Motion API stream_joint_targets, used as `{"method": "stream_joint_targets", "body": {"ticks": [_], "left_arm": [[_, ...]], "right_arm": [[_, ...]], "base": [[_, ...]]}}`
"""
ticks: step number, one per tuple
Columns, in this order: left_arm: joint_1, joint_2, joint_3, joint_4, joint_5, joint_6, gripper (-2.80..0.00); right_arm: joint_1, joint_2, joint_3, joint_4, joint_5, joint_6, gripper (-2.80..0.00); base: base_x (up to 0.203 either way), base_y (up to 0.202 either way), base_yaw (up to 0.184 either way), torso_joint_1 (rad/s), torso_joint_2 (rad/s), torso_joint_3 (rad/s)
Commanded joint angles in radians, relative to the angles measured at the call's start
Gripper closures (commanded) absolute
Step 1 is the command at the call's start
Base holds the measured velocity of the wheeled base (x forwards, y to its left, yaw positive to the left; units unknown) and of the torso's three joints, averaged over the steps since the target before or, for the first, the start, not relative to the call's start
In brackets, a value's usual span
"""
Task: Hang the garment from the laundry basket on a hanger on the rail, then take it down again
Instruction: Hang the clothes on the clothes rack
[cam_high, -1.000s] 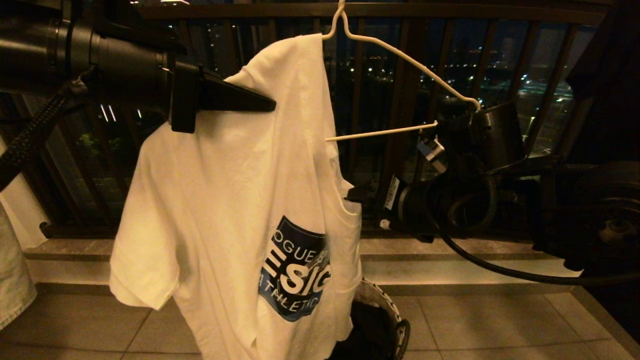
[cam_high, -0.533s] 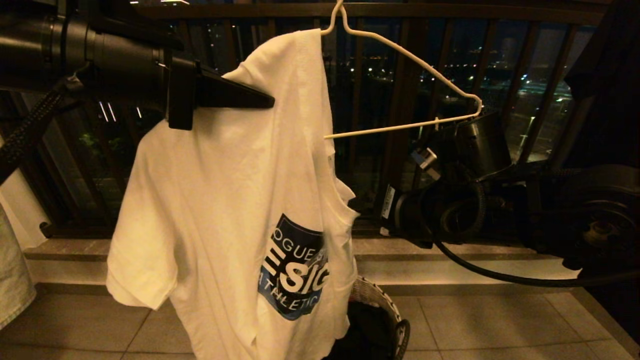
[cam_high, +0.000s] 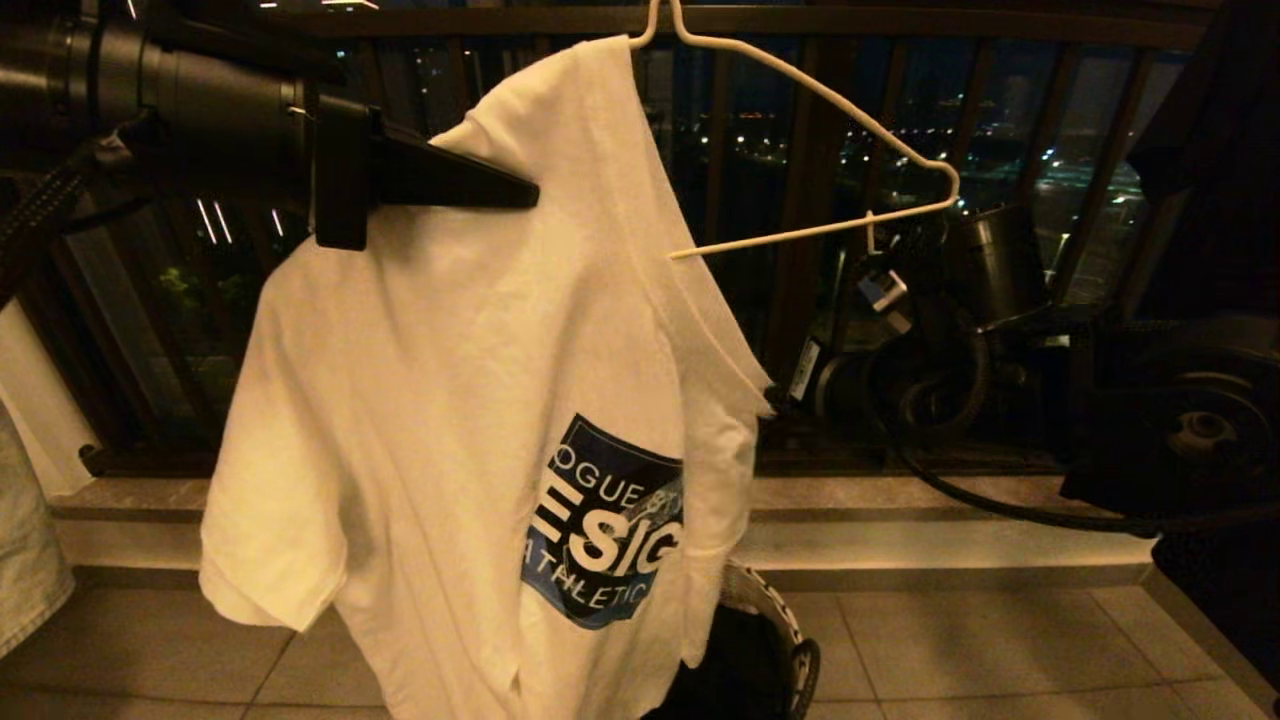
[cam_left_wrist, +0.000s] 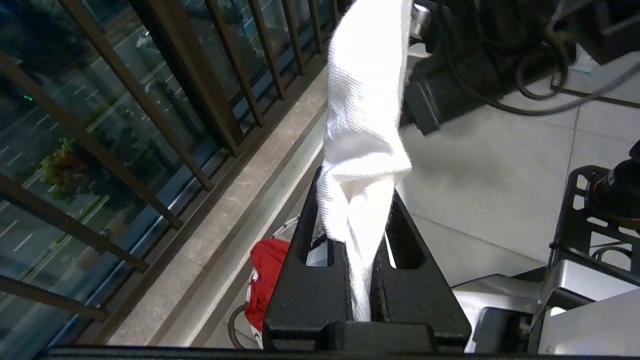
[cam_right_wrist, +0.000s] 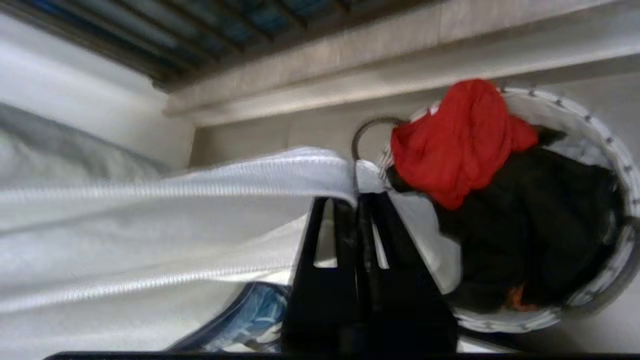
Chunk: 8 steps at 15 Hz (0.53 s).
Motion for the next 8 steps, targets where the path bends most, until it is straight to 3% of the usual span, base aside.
{"method": "stream_joint_targets", "body": {"ticks": [1,8], "left_arm": [[0.000,-0.009,-0.005,0.003,-0.003,0.002,0.00],[0.011,-0.027,0.041,0.005,-0.002,-0.009,0.00]], "right_arm": [[-0.035,-0.001,-0.012,-0.002,0.002,-0.004,0.00],[-0.143,0.005,-0.062,0.000,0.017,-0.007,0.00]], "base": [[0.000,0.000,0.000,0.000,0.00,0.000],[0.000,0.000,0.000,0.000,0.00,0.000]]}}
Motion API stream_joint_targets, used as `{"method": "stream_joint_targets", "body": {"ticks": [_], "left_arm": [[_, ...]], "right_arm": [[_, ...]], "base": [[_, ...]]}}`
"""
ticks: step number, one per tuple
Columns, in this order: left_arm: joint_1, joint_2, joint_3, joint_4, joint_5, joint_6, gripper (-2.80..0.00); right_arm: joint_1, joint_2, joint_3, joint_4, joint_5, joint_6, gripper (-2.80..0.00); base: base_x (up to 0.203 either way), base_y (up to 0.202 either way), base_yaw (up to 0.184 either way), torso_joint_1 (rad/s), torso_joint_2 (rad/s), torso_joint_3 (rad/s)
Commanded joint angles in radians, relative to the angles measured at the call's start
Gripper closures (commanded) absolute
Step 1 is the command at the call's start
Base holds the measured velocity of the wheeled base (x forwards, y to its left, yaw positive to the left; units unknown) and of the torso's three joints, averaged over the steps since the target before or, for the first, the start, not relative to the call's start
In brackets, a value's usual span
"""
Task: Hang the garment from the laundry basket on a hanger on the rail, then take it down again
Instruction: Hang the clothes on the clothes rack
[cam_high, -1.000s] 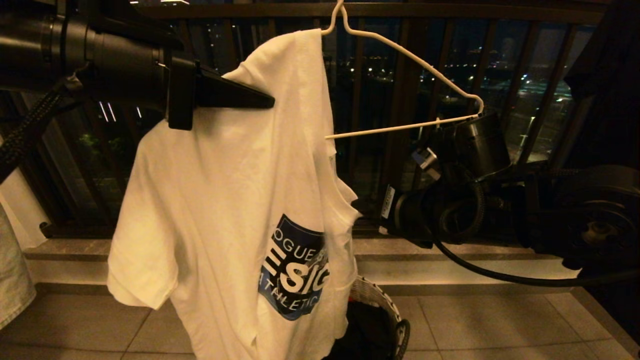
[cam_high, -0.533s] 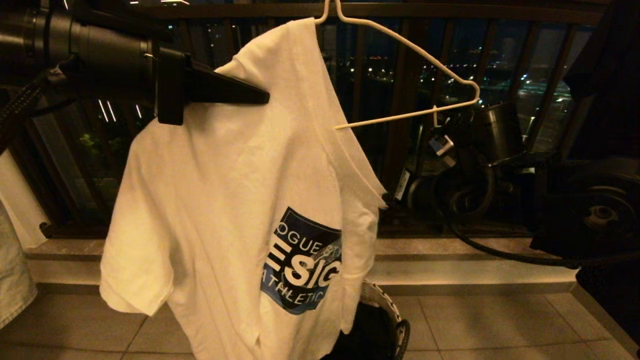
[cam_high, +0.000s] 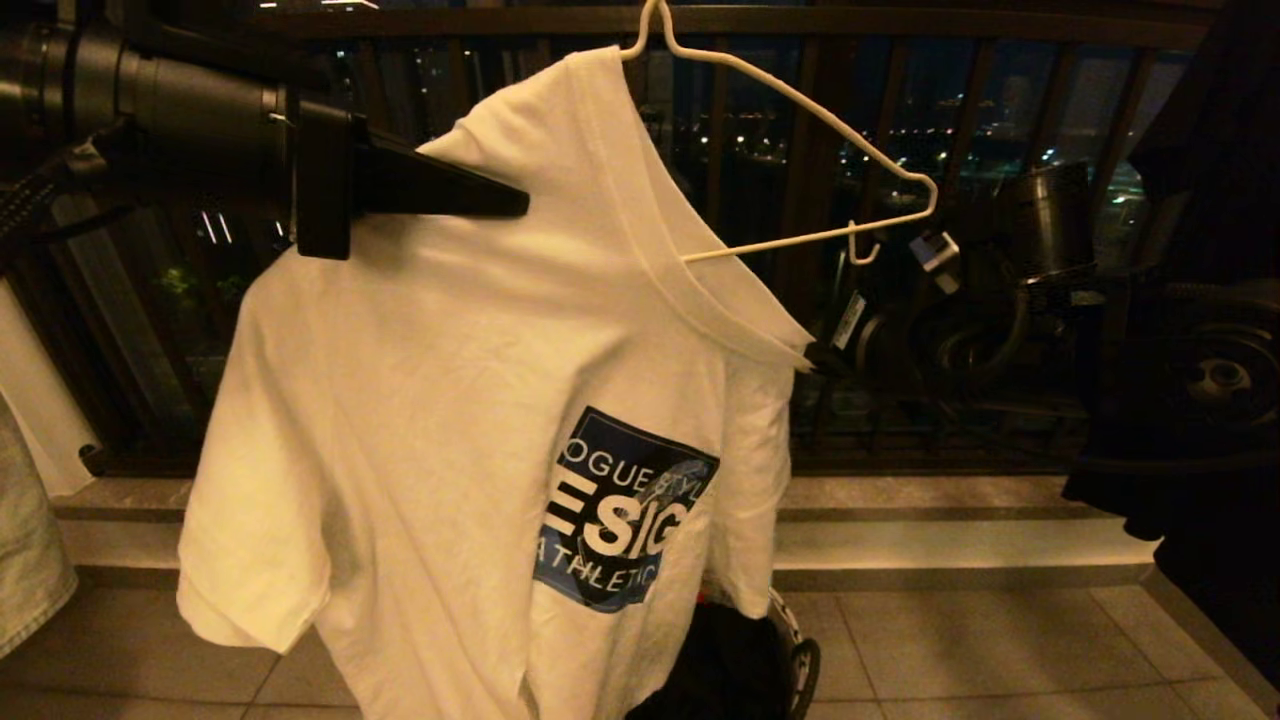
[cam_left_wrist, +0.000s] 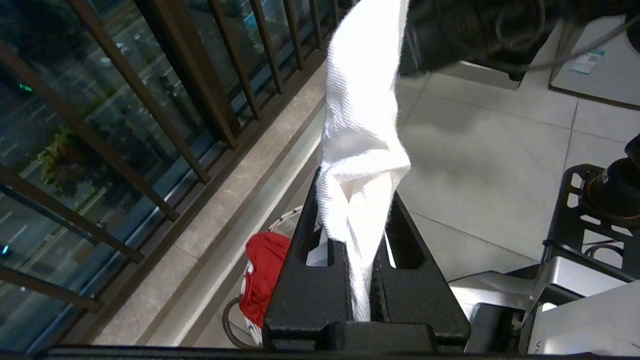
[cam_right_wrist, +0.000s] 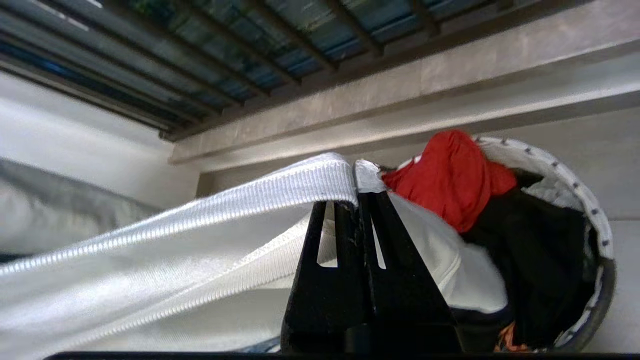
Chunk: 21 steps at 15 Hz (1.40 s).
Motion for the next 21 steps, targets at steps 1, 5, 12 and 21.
{"method": "stream_joint_targets", "body": {"ticks": [1,5,12,21], "left_arm": [[0.011,-0.003,0.010,0.003,-0.003,0.002,0.00],[0.017,-0.004,0.040,0.003,-0.003,0.005,0.00],[0.035,-0.003,0.093,0.001,0.010,0.016,0.00],[0.034,-0.030,0.168,0.002,0.010,0.045,0.00]], "right_arm": [[-0.034,0.017,-0.015,0.001,0.002,0.001,0.00],[-0.077,0.040,-0.039,0.005,0.008,0.001,0.00],[-0.177,0.022,-0.126,0.118,0.079,0.008,0.00],[-0.202,0.010,-0.169,0.141,0.087,0.008,0.00]], "base": [[0.000,0.000,0.000,0.000,0.00,0.000],[0.000,0.000,0.000,0.000,0.00,0.000],[0.000,0.000,0.000,0.000,0.00,0.000],[0.000,0.000,0.000,0.000,0.00,0.000]]}}
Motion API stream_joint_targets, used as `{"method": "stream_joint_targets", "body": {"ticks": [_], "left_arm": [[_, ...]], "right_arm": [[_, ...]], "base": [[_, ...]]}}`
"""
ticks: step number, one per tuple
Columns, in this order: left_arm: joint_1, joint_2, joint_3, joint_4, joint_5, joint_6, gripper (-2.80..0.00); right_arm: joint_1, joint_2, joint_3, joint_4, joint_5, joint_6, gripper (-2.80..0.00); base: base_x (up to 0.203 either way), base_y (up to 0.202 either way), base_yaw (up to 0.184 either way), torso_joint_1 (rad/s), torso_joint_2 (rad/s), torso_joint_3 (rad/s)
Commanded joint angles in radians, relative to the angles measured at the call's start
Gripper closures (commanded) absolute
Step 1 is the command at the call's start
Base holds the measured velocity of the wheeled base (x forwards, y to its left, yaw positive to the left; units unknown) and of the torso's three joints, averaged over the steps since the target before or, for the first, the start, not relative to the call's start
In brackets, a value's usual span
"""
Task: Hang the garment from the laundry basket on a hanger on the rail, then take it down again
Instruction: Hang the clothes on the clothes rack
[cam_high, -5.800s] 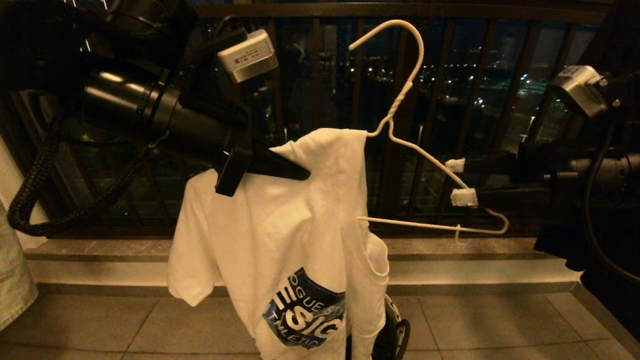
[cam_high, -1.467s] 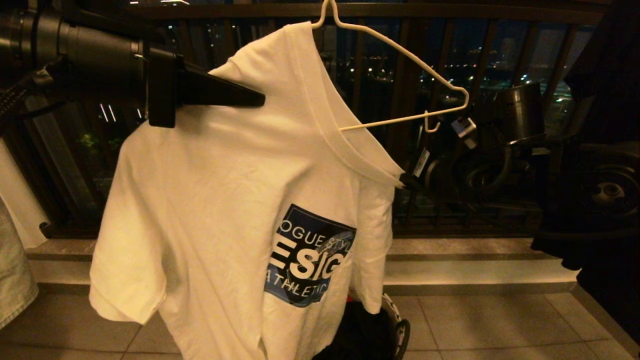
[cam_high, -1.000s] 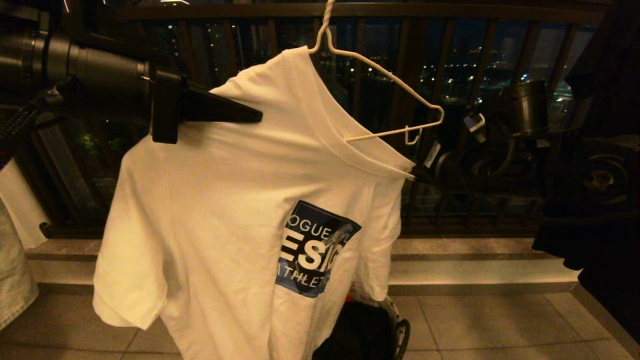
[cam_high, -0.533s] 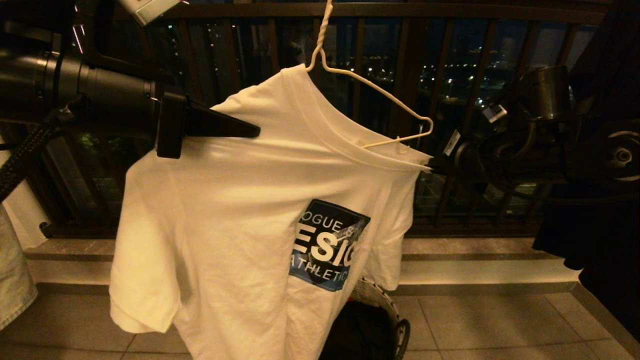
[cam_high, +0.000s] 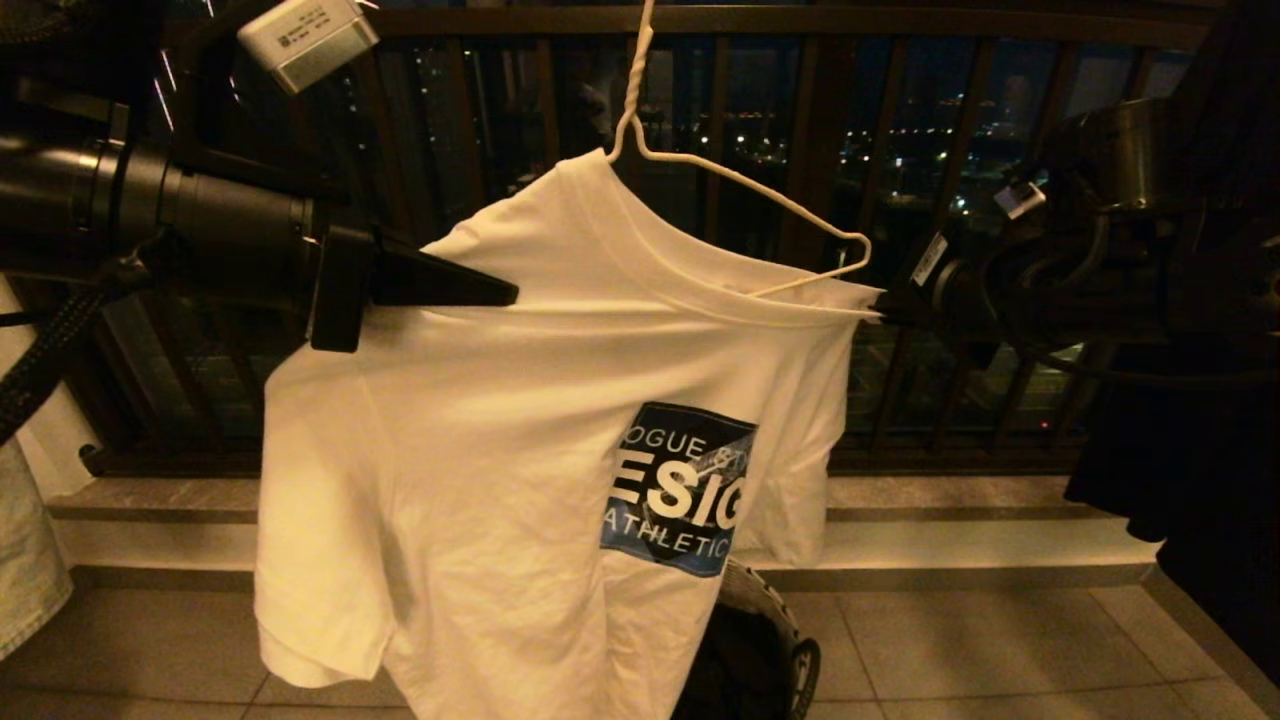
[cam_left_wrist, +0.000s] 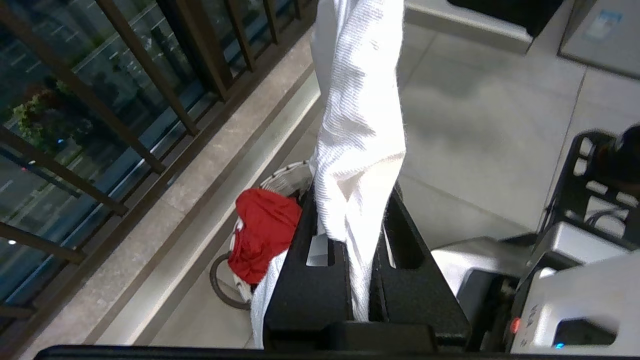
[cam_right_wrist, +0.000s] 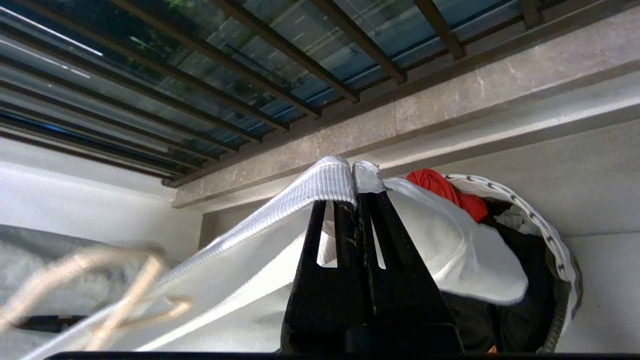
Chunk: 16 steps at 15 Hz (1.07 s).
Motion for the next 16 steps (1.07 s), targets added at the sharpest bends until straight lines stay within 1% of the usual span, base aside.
{"method": "stream_joint_targets", "body": {"ticks": [1,8,12,16], "left_arm": [[-0.002,-0.008,0.021,0.003,-0.003,0.016,0.00],[-0.007,-0.008,0.046,0.006,-0.002,0.024,0.00],[-0.009,0.003,0.074,0.006,-0.001,0.057,0.00],[-0.026,0.010,0.092,0.006,0.005,0.060,0.00]], "right_arm": [[-0.005,0.005,-0.019,0.008,0.000,0.004,0.00],[-0.009,0.032,-0.027,0.008,0.001,0.001,0.00],[-0.011,0.029,-0.033,0.016,0.002,0.001,0.00],[-0.020,0.021,-0.057,0.045,0.002,0.001,0.00]], "base": [[0.000,0.000,0.000,0.000,0.00,0.000],[0.000,0.000,0.000,0.000,0.00,0.000],[0.000,0.000,0.000,0.000,0.00,0.000],[0.000,0.000,0.000,0.000,0.00,0.000]]}}
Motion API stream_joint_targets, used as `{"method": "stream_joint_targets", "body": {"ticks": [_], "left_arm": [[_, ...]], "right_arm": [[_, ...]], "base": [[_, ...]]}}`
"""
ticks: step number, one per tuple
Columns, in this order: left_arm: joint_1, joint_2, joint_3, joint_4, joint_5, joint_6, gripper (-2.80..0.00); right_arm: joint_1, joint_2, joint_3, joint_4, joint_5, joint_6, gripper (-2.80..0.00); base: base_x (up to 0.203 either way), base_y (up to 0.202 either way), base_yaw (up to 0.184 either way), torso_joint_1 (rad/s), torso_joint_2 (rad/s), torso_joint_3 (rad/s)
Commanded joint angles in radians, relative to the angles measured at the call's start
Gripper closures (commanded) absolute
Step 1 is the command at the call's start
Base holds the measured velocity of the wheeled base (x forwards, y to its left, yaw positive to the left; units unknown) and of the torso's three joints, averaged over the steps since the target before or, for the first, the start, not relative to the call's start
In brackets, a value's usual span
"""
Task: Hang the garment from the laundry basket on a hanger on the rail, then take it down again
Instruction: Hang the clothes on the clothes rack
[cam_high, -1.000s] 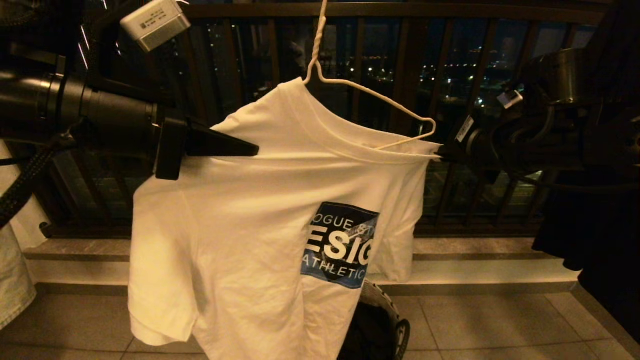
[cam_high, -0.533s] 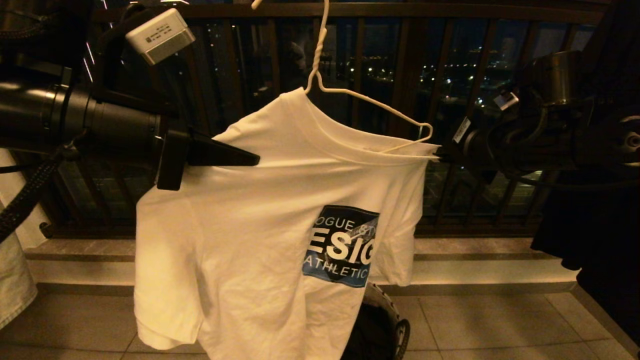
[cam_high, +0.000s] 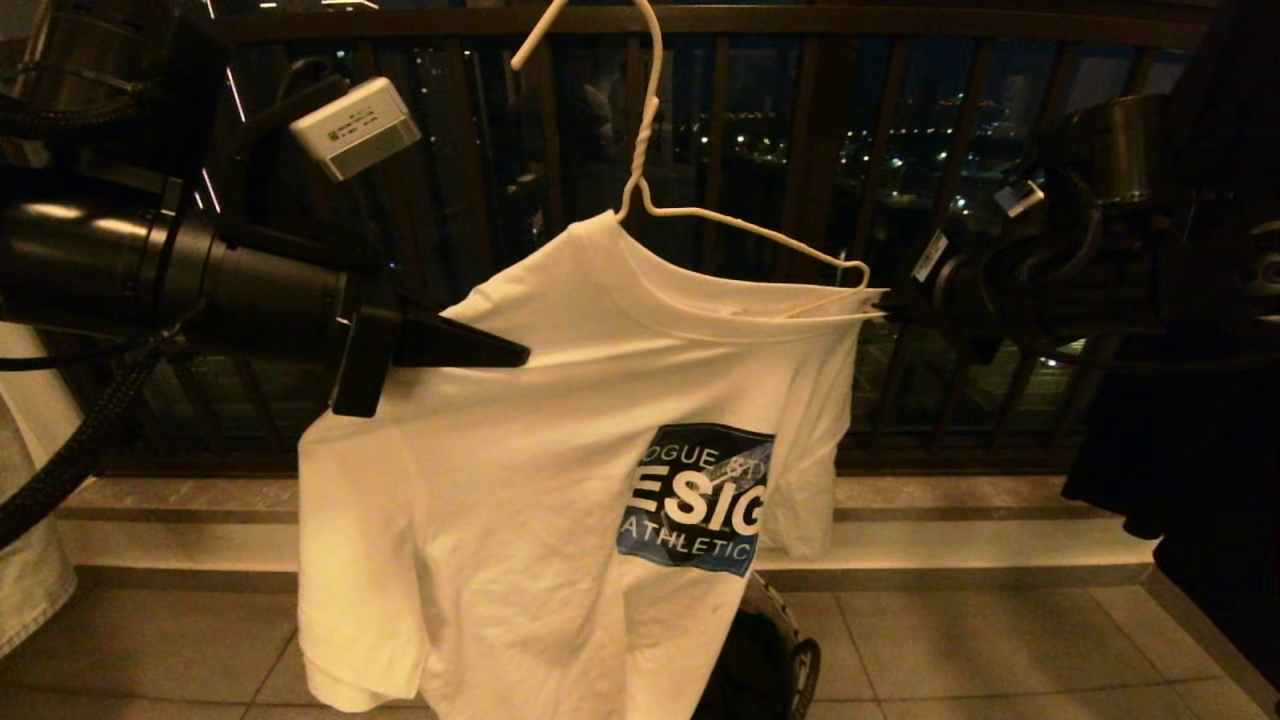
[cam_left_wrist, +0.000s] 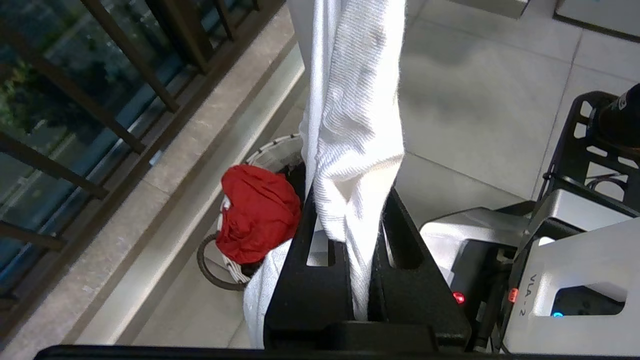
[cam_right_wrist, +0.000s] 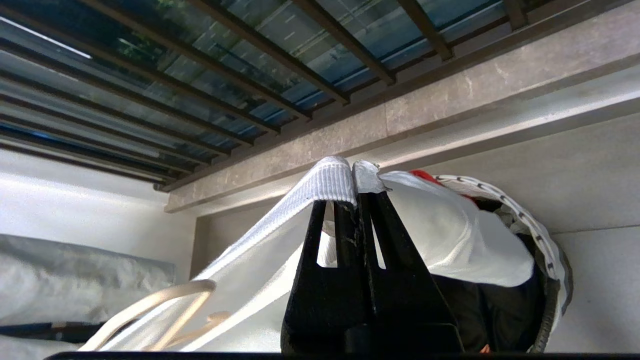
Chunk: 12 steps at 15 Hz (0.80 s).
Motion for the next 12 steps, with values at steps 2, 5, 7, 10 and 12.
{"method": "stream_joint_targets", "body": {"ticks": [2,5,7,10,12], "left_arm": [[-0.018,0.016,0.013,0.003,0.000,0.003,0.00],[-0.036,0.024,0.019,0.003,0.033,0.004,0.00],[-0.041,0.030,0.024,0.002,0.041,0.004,0.00],[-0.041,0.041,0.021,0.002,0.041,0.004,0.00],[-0.044,0.050,0.021,0.002,0.041,0.011,0.00]], "right_arm": [[-0.002,-0.010,-0.009,0.010,0.002,0.004,0.00],[-0.002,-0.027,-0.044,0.086,0.023,0.003,0.00],[-0.002,-0.040,-0.049,0.102,0.033,0.003,0.00],[-0.001,-0.054,-0.048,0.107,0.036,0.001,0.00],[-0.001,-0.055,-0.049,0.105,0.036,-0.010,0.00]], "base": [[0.000,0.000,0.000,0.000,0.00,0.000],[0.000,0.000,0.000,0.000,0.00,0.000],[0.000,0.000,0.000,0.000,0.00,0.000],[0.000,0.000,0.000,0.000,0.00,0.000],[0.000,0.000,0.000,0.000,0.00,0.000]]}}
